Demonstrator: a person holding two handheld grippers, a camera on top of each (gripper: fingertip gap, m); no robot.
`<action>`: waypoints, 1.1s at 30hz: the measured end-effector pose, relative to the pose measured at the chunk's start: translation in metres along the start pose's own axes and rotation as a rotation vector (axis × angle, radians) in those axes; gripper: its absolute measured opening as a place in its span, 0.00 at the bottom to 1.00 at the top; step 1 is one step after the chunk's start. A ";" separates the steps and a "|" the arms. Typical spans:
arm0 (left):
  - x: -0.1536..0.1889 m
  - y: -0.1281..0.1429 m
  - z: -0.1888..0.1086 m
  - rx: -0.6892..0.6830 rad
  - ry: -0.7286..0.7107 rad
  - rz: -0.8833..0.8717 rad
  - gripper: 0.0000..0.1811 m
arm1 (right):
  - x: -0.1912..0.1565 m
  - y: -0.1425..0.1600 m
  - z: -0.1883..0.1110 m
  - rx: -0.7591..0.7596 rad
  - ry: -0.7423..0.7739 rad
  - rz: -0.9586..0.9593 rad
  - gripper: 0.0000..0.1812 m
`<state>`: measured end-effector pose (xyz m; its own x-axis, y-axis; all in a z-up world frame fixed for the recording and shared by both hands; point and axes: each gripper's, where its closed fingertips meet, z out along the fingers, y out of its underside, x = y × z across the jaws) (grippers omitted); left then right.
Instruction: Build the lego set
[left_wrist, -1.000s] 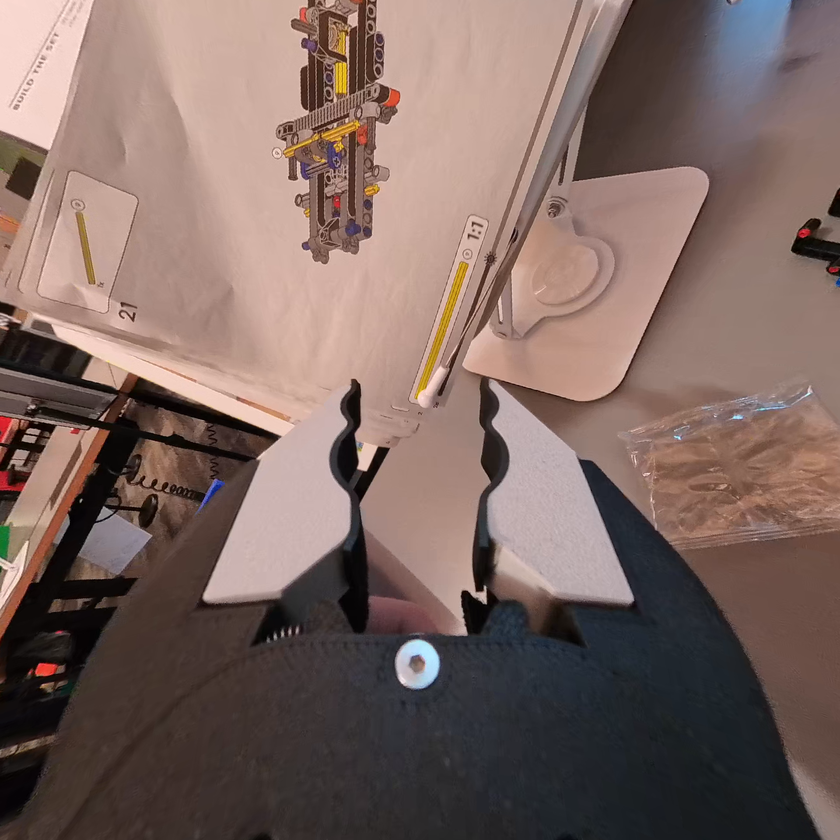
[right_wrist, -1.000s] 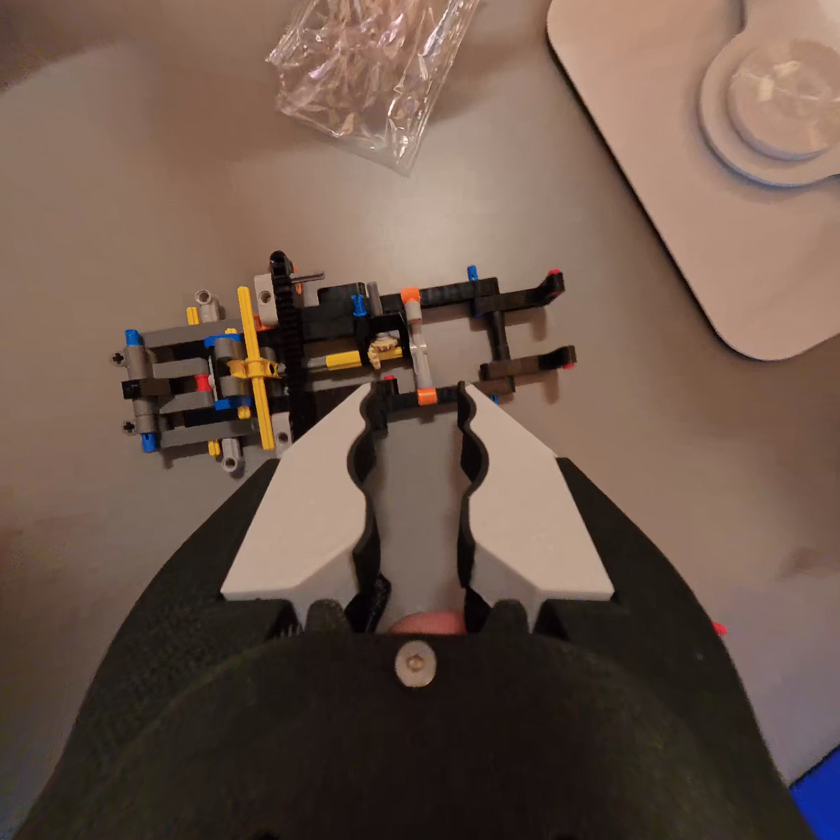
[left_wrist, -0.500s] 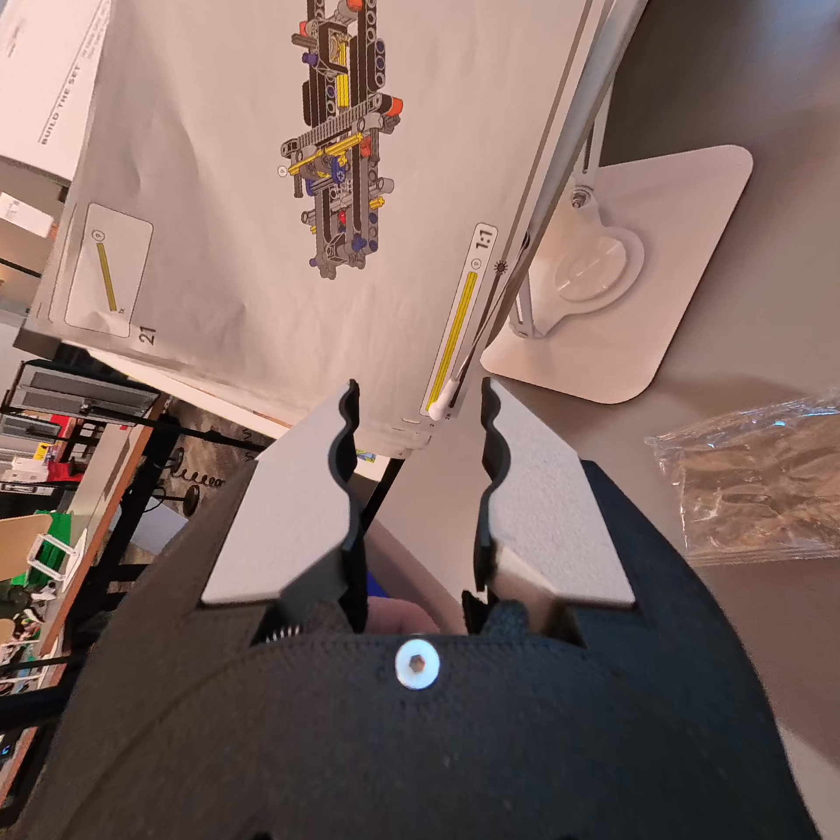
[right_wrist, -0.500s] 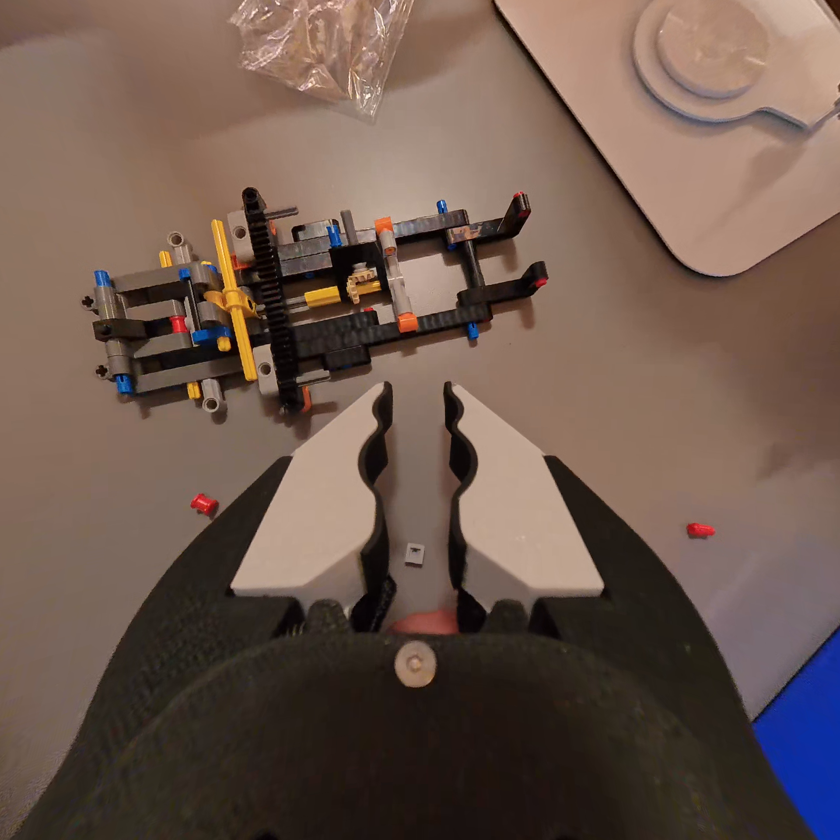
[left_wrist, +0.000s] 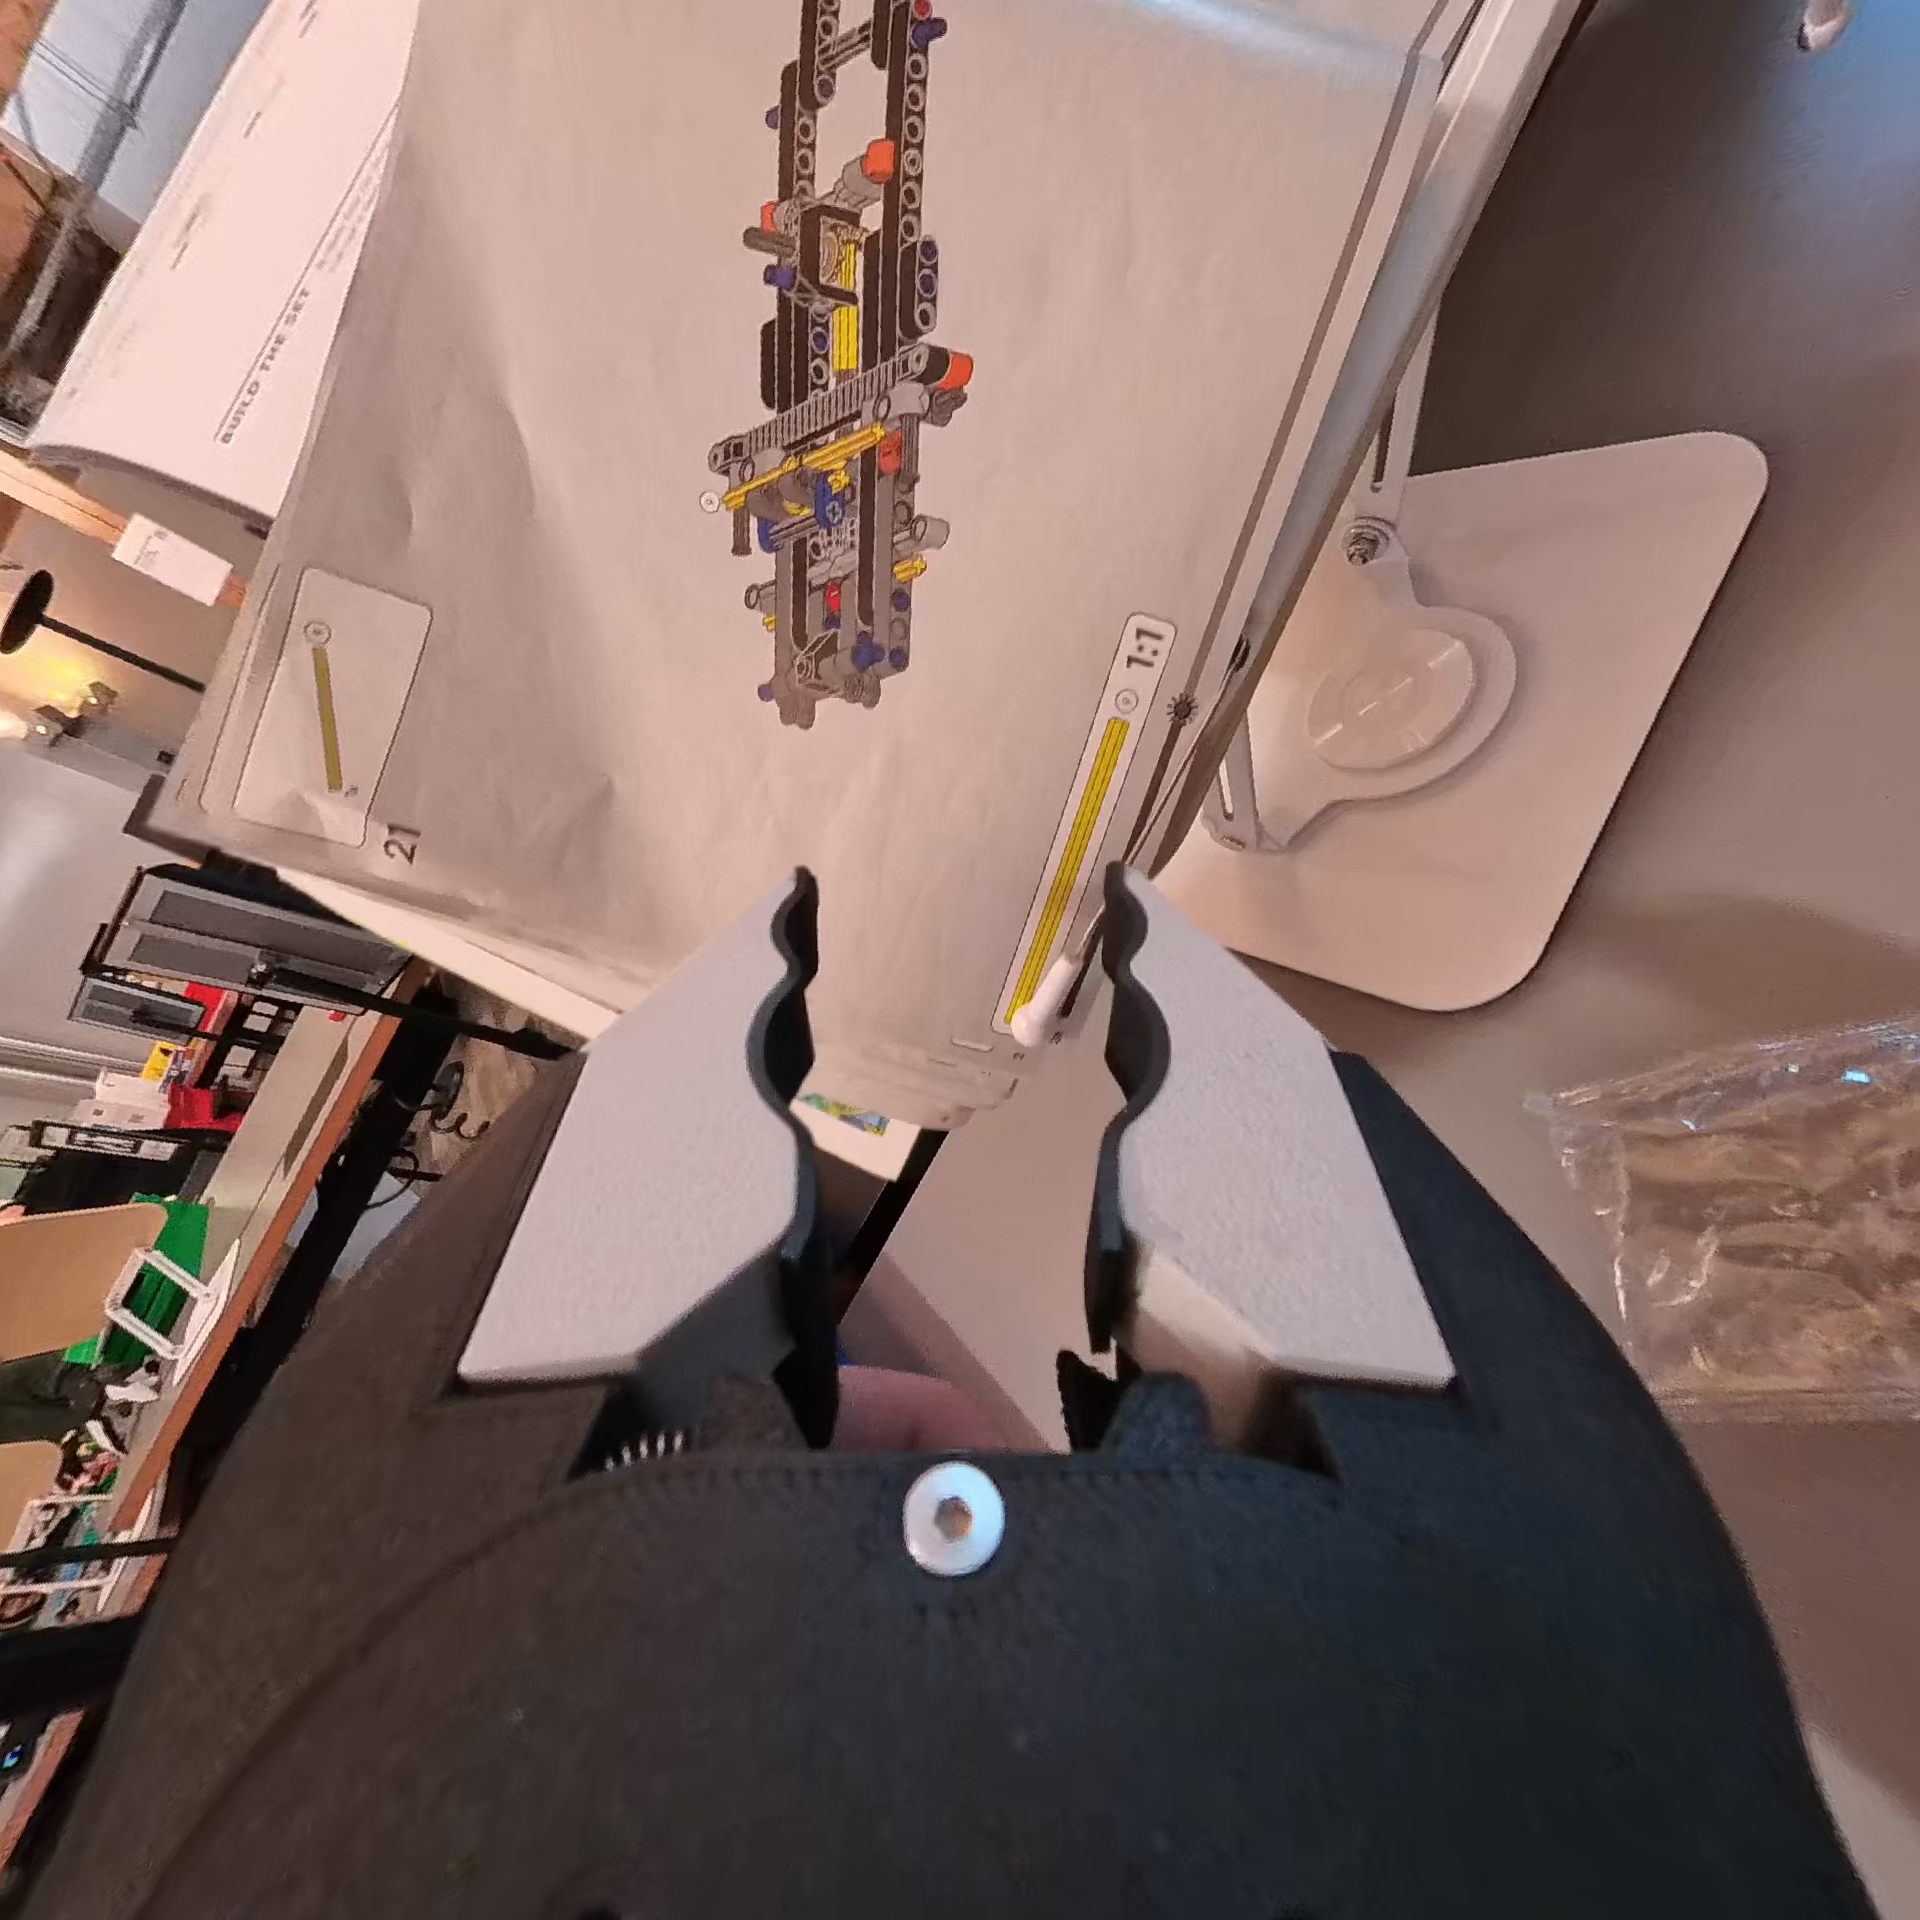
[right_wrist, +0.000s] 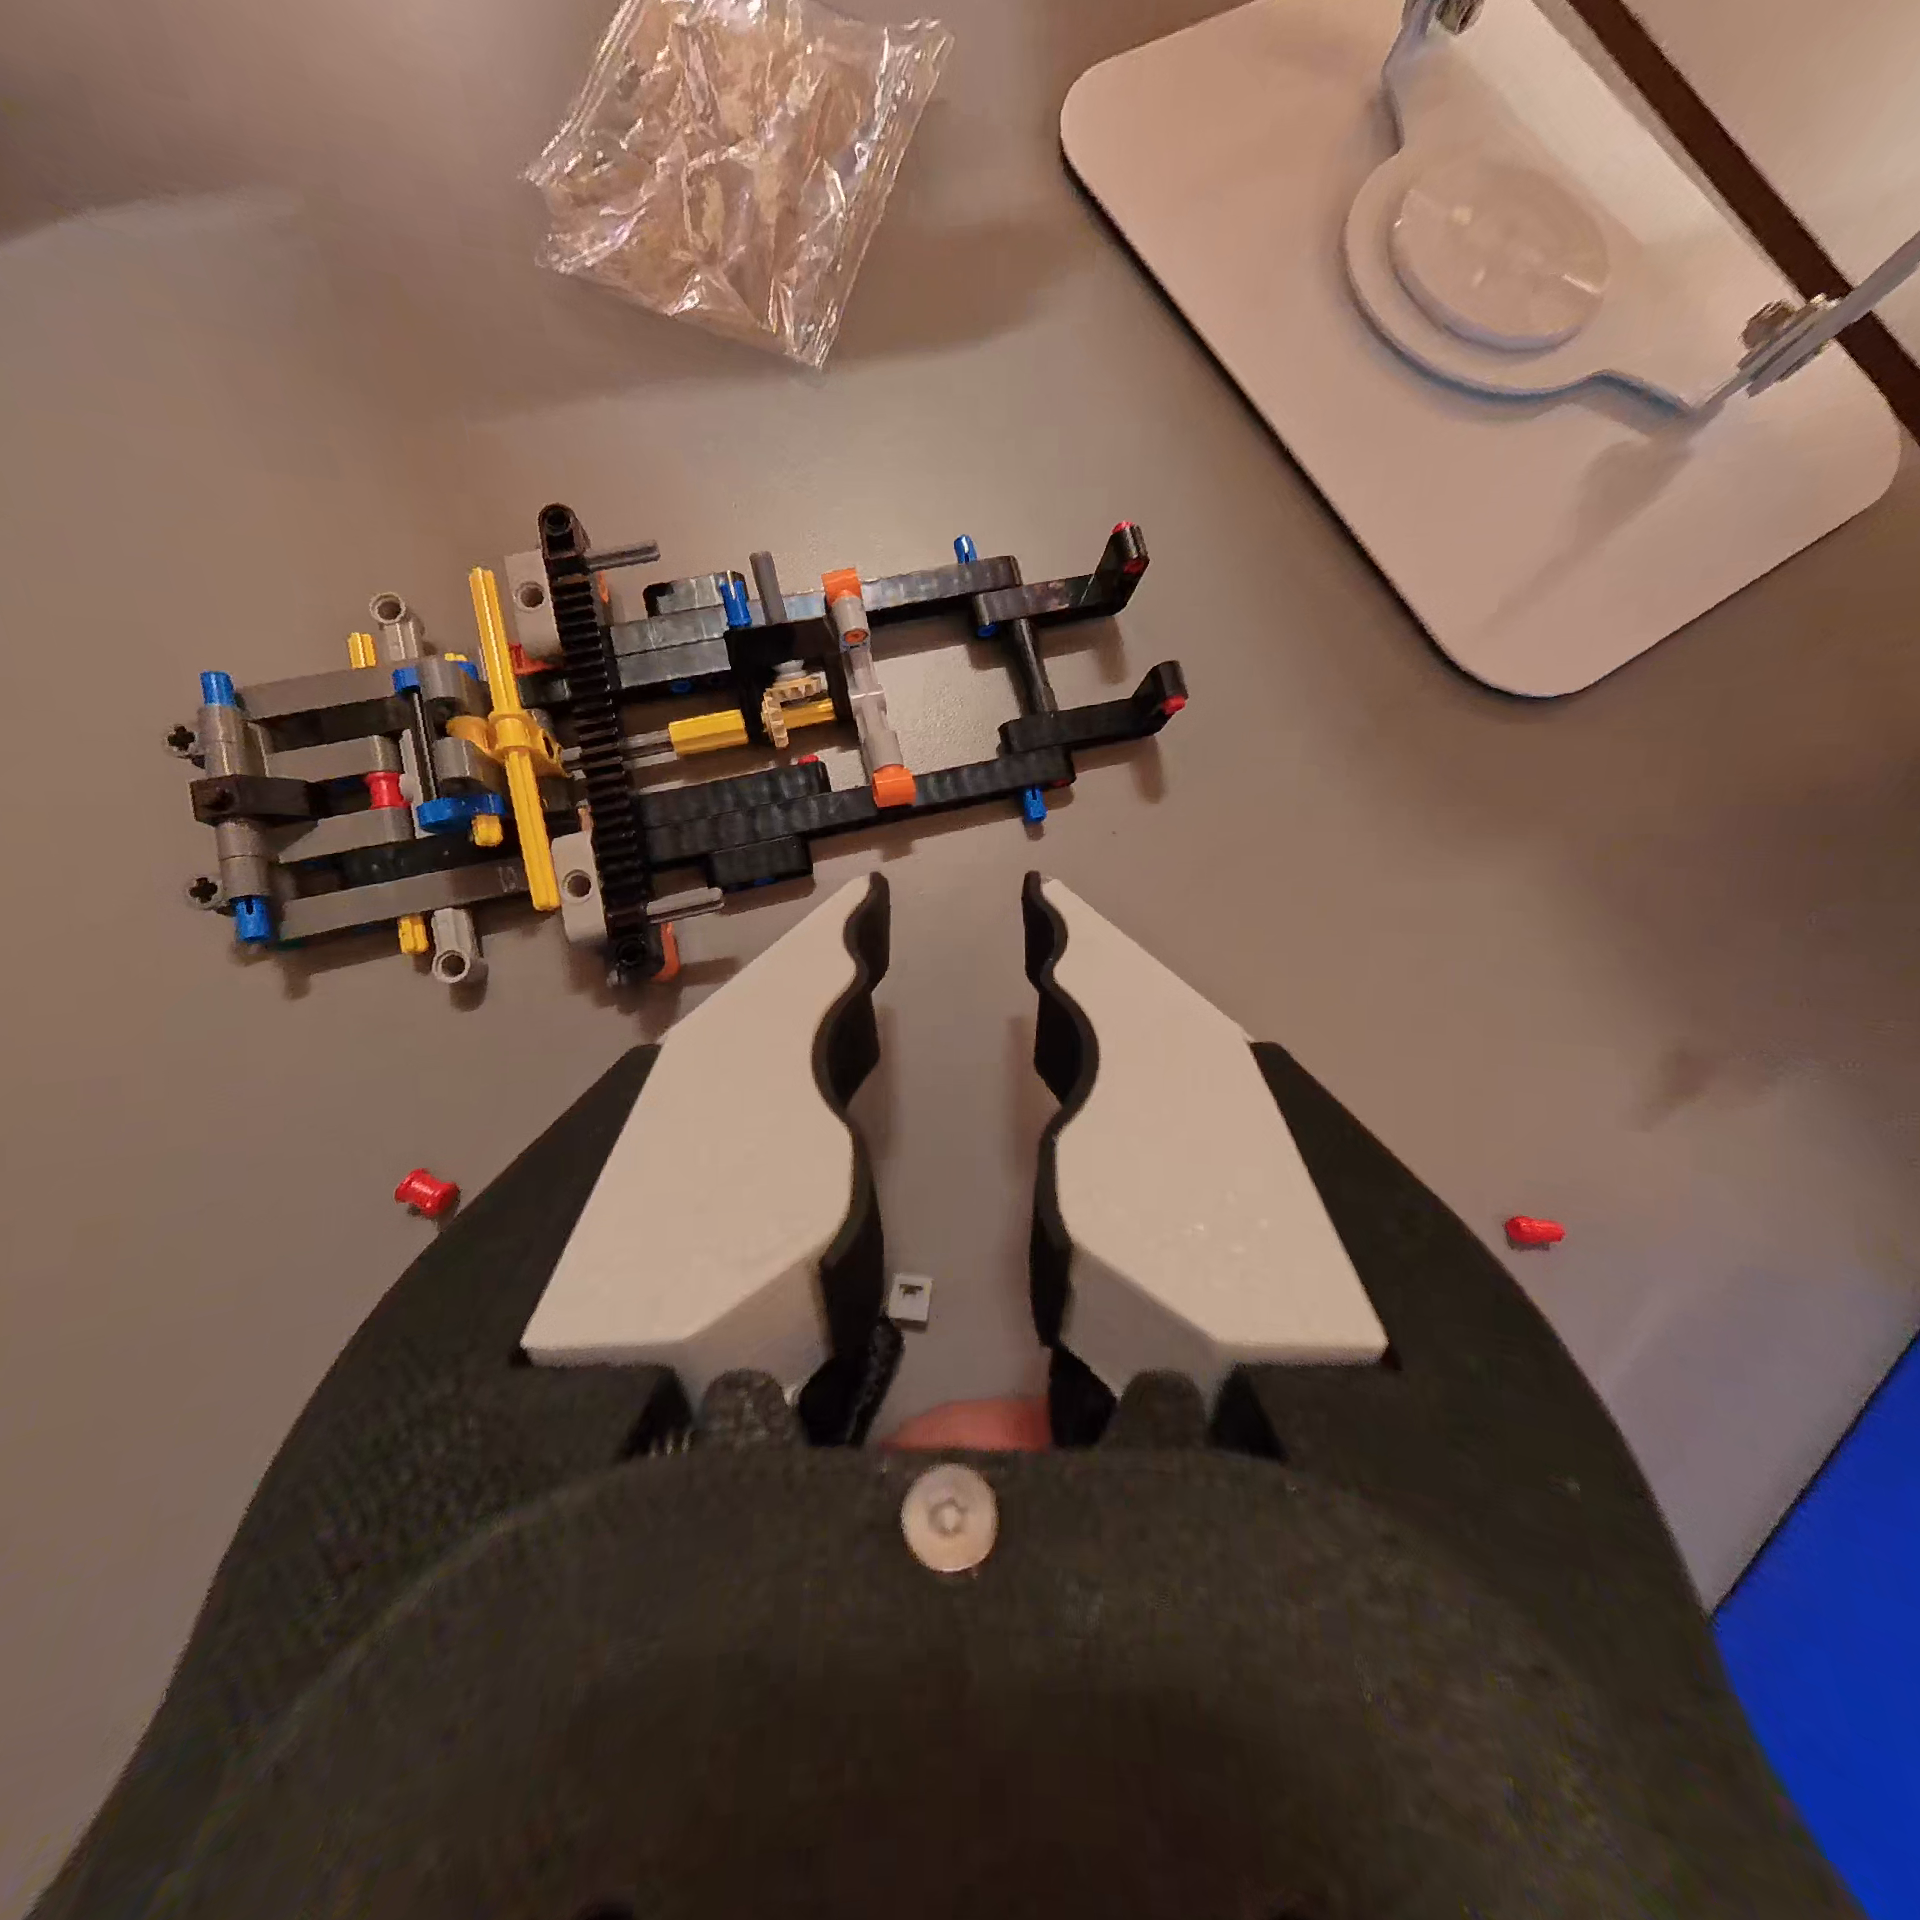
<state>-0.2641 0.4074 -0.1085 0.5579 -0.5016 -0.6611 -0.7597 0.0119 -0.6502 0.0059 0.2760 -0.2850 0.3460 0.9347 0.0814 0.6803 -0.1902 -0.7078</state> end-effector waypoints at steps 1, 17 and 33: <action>0.002 -0.001 0.002 0.002 0.004 0.004 0.29 | 0.002 -0.002 -0.001 0.007 0.007 0.000 0.13; 0.028 0.017 0.013 -0.102 0.122 0.030 0.24 | 0.008 0.004 0.002 0.009 0.036 0.025 0.14; 0.032 0.023 0.013 -0.136 0.143 0.033 0.22 | 0.009 0.005 -0.001 0.022 0.049 0.037 0.14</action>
<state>-0.2596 0.4032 -0.1495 0.4863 -0.6208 -0.6150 -0.8202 -0.0815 -0.5663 0.0131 0.2835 -0.2865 0.4020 0.9114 0.0885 0.6525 -0.2174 -0.7259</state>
